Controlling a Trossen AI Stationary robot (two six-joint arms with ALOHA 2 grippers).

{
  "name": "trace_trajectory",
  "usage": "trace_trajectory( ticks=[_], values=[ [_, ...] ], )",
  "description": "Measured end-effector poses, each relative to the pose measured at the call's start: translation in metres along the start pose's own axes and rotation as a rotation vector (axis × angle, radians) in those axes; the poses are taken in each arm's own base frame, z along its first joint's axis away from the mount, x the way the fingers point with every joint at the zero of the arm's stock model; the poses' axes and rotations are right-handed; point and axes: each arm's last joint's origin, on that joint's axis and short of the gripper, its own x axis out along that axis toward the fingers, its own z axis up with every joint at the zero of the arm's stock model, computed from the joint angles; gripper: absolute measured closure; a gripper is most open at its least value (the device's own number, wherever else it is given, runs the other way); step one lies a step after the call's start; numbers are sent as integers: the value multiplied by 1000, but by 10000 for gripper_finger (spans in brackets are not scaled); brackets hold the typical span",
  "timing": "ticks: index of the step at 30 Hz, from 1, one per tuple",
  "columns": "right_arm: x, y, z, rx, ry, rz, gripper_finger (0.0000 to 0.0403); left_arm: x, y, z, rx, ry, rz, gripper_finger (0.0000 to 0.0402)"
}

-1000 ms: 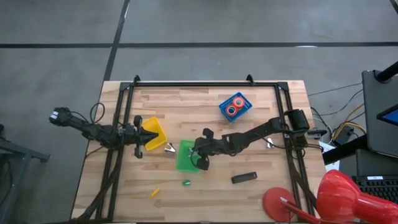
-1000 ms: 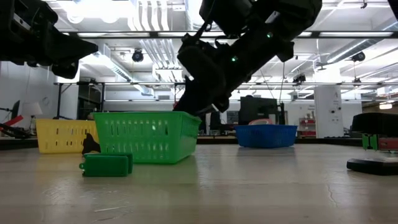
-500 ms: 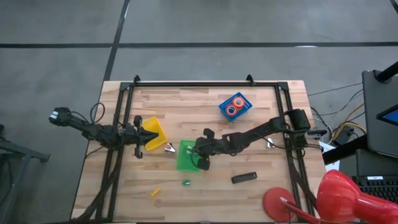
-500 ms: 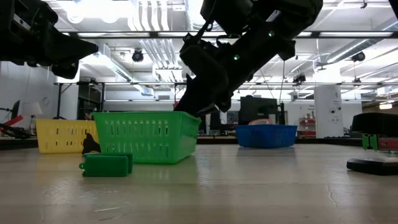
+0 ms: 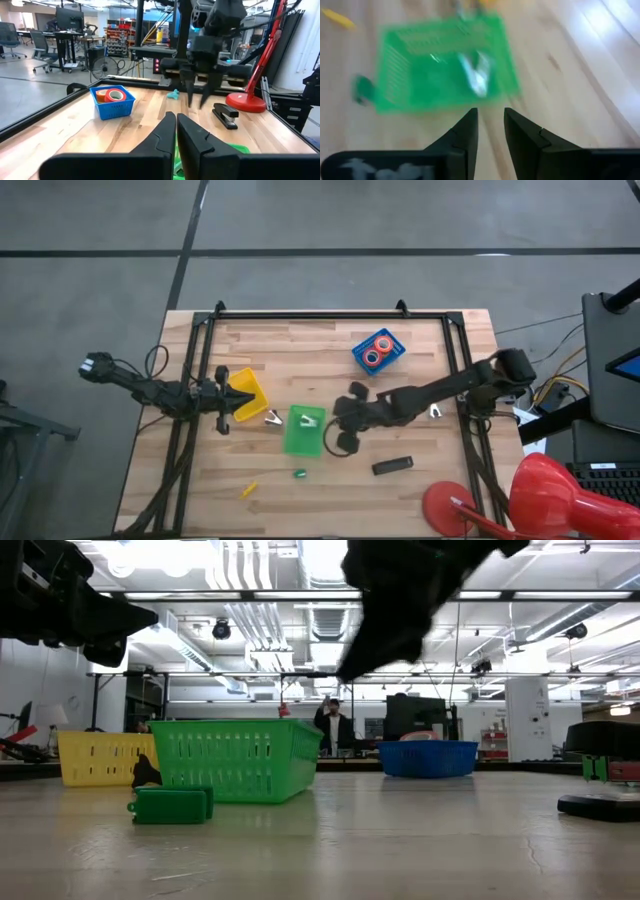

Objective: Pick and place Stapler, Stapler remover, tape
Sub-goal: Put the light blue staple remover into the green bin

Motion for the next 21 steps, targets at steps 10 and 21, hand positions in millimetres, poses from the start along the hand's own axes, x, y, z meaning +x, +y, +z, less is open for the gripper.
trace_trajectory(
  ticks=[10, 21],
  values=[
    [-65, -28, -53, 259, 251, -388, 344, 0, 0, 0, 2, 4, 0, 381],
    [-86, -56, -114, 543, 343, -452, 347, 0, 0, -1, 4, 7, 0, 381]
  ],
)
